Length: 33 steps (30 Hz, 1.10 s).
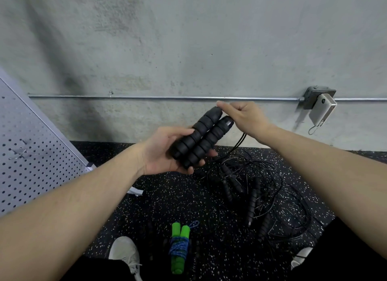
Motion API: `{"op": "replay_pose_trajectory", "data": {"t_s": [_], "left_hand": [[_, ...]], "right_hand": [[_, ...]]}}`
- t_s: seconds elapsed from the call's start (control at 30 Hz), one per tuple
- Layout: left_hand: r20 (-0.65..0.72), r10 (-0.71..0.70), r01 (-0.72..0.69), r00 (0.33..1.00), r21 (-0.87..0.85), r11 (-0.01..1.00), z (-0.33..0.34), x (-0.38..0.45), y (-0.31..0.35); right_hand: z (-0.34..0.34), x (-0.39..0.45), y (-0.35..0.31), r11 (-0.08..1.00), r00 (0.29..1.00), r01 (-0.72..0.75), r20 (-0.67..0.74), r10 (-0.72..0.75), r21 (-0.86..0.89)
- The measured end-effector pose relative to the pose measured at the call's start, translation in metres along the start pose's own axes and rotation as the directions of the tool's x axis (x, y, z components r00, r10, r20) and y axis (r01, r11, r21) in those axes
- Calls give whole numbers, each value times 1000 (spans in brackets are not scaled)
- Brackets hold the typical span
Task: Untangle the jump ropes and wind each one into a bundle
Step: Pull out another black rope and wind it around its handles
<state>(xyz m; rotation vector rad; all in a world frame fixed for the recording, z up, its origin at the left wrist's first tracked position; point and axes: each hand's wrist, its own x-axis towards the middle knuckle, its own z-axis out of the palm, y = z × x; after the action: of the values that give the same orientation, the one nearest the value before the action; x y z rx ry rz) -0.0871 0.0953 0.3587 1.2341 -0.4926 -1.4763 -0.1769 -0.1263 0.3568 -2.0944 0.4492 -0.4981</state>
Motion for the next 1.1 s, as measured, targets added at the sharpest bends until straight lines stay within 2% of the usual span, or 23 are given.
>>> {"op": "replay_pose_trajectory", "data": {"t_s": [0.1,0.2,0.27,0.37,0.43,0.47,0.57,0.6,0.7,0.77,0.93,1.1], "left_hand": [[-80,0,10,997,129,992,1,4,0],[-218,191,-121,957,300,946,1,11,1],[-343,339,-194,876,394,898,1,18,-1],[-503,533,-364,680,399,842,-1,27,1],[-623,540,-484,567,279,830,-6,29,6],[-669,512,-527,538,207,824,-9,29,8],[-713,432,-583,552,41,812,-10,32,7],[-711,422,-601,563,-2,799,-7,34,7],[-698,422,-624,579,-46,780,5,40,10],[-705,393,-607,590,-67,792,12,42,11],[-685,409,-580,602,-24,814,14,40,6],[-680,377,-579,629,-85,811,5,31,14]], "right_hand": [[-7,0,4,1000,999,22,-28,-23,-22],[-8,4,6,998,999,-11,-40,8,-70],[-7,6,3,995,996,-94,-18,93,-33],[-6,2,1,991,988,-136,68,136,4],[-1,-5,1,996,980,-83,182,84,-10],[3,-9,-1,999,972,-48,231,46,4],[19,-18,-17,989,957,18,284,-59,146],[25,-21,-24,990,950,42,303,-81,134],[40,-34,-33,983,914,174,381,-137,-65],[47,-39,-34,971,905,221,391,-170,-90],[49,-43,-36,953,876,284,434,-212,-108],[33,-43,-29,970,858,228,487,-162,-80]]}}
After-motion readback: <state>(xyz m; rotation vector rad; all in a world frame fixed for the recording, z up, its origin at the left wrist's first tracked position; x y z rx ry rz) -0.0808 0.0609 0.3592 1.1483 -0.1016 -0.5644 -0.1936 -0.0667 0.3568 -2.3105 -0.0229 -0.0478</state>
